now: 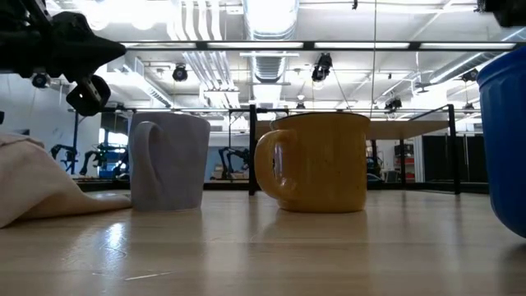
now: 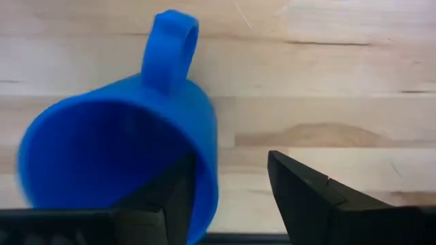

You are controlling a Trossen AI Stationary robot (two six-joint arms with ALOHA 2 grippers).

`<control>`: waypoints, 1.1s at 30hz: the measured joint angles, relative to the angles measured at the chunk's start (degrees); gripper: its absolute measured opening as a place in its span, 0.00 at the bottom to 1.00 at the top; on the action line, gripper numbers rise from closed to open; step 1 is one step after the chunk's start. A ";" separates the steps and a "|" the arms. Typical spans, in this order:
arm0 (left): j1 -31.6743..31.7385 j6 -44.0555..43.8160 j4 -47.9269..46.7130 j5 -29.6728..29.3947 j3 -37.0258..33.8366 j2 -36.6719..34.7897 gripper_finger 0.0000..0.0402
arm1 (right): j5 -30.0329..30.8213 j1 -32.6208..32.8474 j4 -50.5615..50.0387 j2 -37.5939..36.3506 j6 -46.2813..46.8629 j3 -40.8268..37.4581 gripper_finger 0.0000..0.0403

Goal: Stack small to large cups/mugs on shelf
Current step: Put the blue mug on the shelf

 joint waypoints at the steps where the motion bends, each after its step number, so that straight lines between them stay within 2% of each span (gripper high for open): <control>1: 0.01 0.02 0.07 -0.15 0.00 0.05 0.00 | -0.08 -0.29 1.22 -0.37 -0.11 -0.98 0.43; 10: 0.00 0.00 0.34 -0.76 0.00 0.18 0.00 | -1.68 -1.22 5.39 -1.37 -0.99 -5.46 0.29; 17: 0.02 0.02 0.56 -2.64 0.04 0.11 0.00 | -3.37 -2.88 4.08 -1.37 -7.27 -4.09 0.06; 19: 0.02 0.02 1.11 -3.10 0.04 0.08 0.00 | -3.90 -3.99 2.44 -1.39 -10.17 -2.90 0.03; 24: 0.01 -0.02 2.36 -3.60 0.17 0.12 0.00 | -5.07 -8.66 -8.34 -2.30 -21.04 4.91 0.03; 30: 0.02 -2.93 2.37 -3.82 0.17 0.37 0.00 | 1.33 -16.94 -29.56 -2.35 -35.62 20.30 0.02; 33: 0.01 -3.02 2.28 -3.82 0.15 0.73 0.00 | 3.66 -21.87 -29.36 -3.28 -43.72 24.47 0.02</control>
